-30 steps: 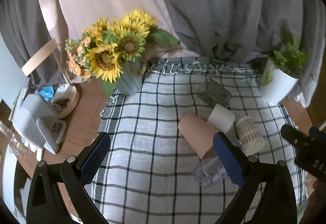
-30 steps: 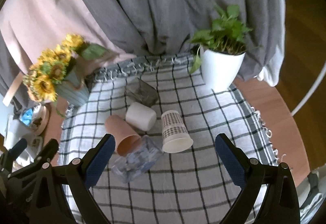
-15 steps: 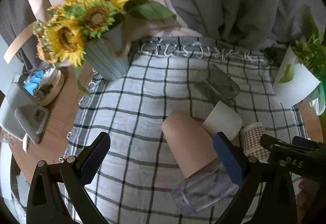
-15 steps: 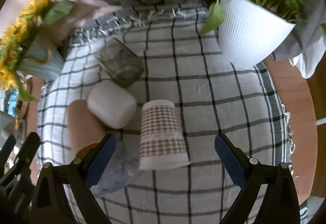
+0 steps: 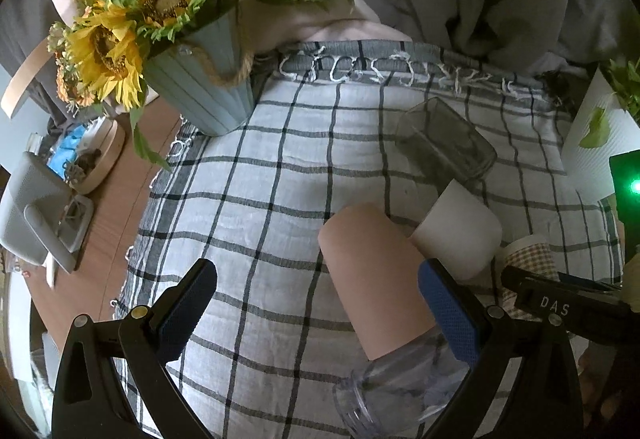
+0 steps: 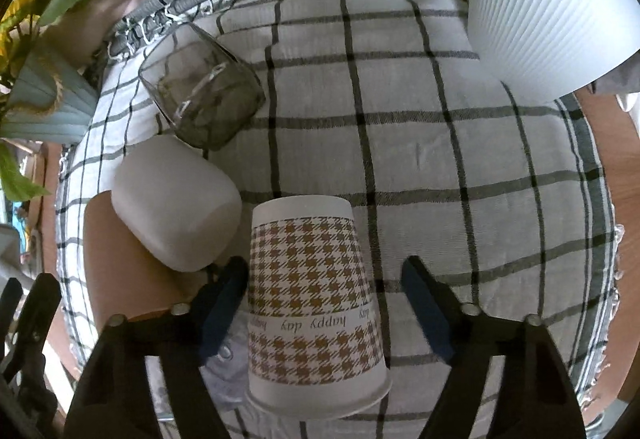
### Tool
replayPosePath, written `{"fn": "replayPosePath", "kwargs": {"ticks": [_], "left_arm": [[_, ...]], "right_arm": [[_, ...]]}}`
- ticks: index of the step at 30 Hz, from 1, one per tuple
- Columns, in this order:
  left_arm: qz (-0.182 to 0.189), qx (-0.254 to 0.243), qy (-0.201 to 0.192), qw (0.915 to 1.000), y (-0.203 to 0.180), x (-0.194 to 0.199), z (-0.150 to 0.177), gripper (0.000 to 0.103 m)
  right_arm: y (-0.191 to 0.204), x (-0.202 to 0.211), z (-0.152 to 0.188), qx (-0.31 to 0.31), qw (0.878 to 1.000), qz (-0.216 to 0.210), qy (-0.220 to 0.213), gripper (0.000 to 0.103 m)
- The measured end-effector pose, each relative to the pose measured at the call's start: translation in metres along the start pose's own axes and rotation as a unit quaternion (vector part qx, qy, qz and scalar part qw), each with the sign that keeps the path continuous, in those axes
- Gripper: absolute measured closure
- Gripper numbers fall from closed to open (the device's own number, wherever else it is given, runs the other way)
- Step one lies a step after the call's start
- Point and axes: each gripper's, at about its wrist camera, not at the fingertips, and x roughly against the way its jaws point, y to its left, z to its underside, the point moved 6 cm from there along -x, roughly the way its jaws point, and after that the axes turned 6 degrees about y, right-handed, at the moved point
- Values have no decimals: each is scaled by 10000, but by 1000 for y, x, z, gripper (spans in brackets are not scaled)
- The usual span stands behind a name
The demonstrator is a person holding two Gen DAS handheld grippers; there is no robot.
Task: Flip cup upside down
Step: 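Move the right gripper to the houndstooth paper cup and close on it, then lift the houndstooth cup with the right gripper toward the left gripper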
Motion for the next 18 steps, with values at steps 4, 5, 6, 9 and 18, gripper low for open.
{"fn": "replayPosePath", "kwargs": {"ticks": [4,5,6,9,18], "left_arm": [[-30,-54,-22,10000,1,2,2,0],[-6,-85,-29,10000,0,4,4,0],[27,-107,-31,9999,0,5,5,0],[156,-158,-72,9997,4,14,9,0],[284,-383,-278,9985,30,43,30,0]], "right_arm": [[0,-1,3,-5,10000,-38,18,43],[0,1,3,0,10000,2,-26,43],[0,3,4,4,10000,35,-68,43],[-1,19,11,-8,9996,111,-269,43],[19,72,59,-167,9972,-27,-733,43]]}}
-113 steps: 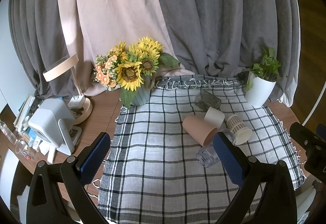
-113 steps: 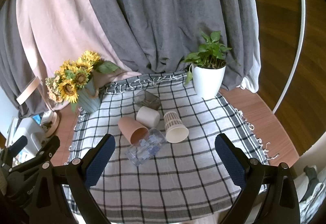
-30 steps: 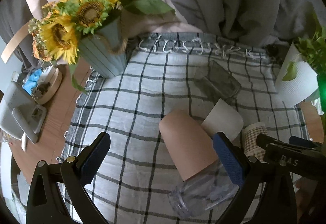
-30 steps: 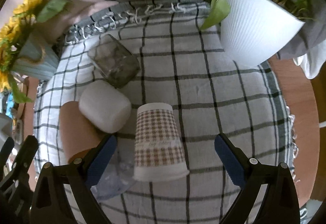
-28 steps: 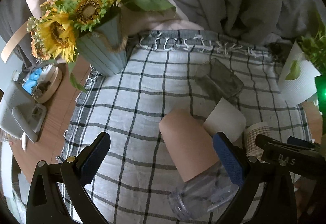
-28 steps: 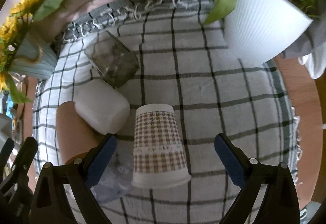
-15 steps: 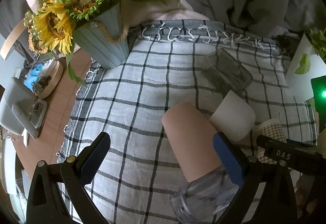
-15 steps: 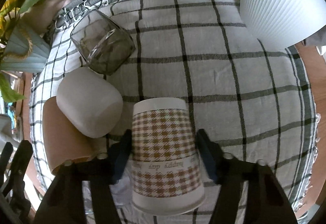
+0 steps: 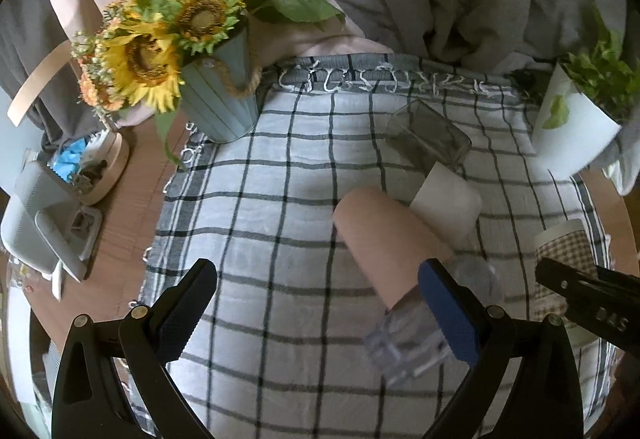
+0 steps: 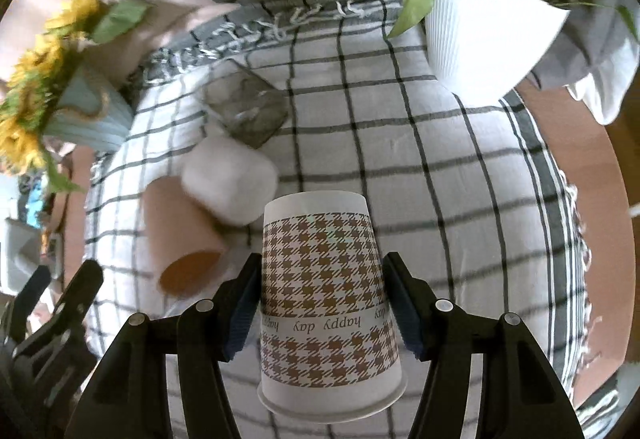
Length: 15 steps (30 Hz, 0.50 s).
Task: Flip cup upside down
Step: 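Lift the houndstooth cup with the right gripper toward the left gripper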
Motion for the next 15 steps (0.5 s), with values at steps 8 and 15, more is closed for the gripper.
{"fn": "replayPosePath", "kwargs": {"ticks": [8,15], "left_arm": [[190,-225,78,9995,27,14,36,0],[247,-259,356,9987,54,4,73,0]], "right_arm": [[29,32,54,-15,9998,-74,-160,43],[54,21,96,-73,9999,-112,73,43]]}}
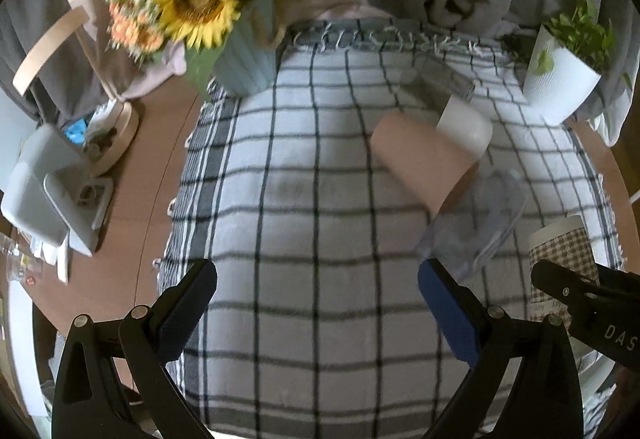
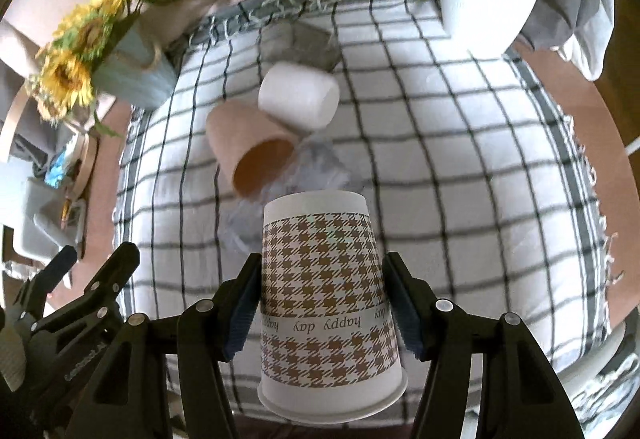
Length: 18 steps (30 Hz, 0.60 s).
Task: Flip cup upside down
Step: 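Lift the houndstooth cup with the right gripper toward the left gripper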
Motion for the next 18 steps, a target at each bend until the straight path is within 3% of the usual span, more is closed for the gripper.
{"fn": "replayPosePath", "kwargs": {"ticks": [9,18], "left_arm": [[44,18,452,9990,25,-27,36,0],[5,-115,849,9963,26,-56,58,0]], "right_arm": [[28,-37,37,83,9990,-30,438,43],[39,-76,56,247,9961,110,845,43]]}}
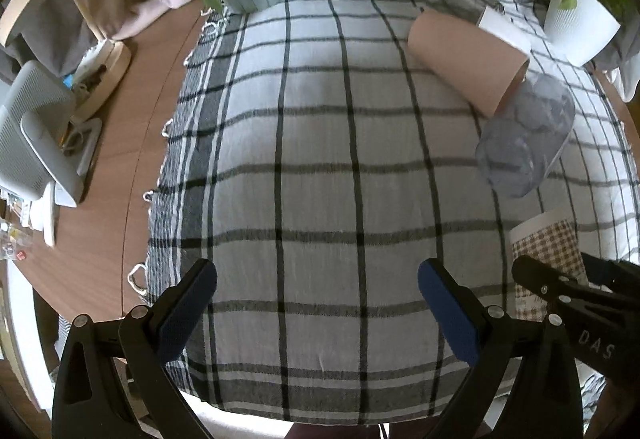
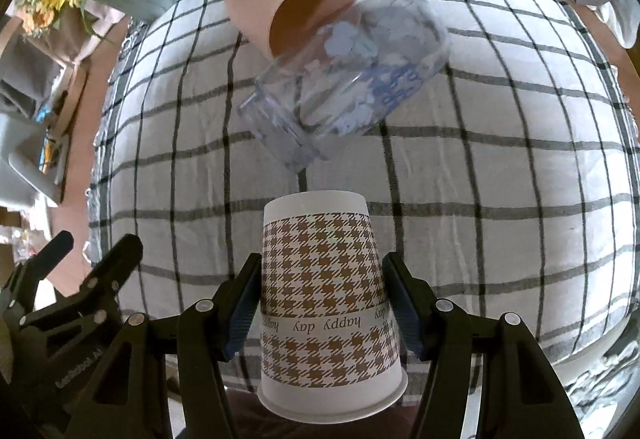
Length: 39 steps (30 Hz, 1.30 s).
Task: Flip cup upside down
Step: 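Lift the houndstooth cup with the right gripper toward the left gripper, then close the left gripper on the cup while the right gripper opens and releases it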
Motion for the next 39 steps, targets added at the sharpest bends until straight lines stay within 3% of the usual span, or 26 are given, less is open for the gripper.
{"fn": "replayPosePath", "kwargs": {"ticks": [9,13,17,25,39], "left_arm": [[-26,75,119,9999,0,-6,5,0],[-80,120,78,9999,1,-2,5,1],[-106,151,2,9998,1,8,3,1],[-279,-136,-99,9995,-24,32,-7,1],[898,-262,688,9932,-117,19,-18,2]], "right_arm": [[0,-13,1,115,9998,63,113,42],[1,-12,0,179,9997,92,107,31],[-1,5,-1,167,9998,76,-64,28],[-24,63,-5,-6,9962,146,-859,28],[-101,91,1,-650,9913,-150,-1135,28]]}}
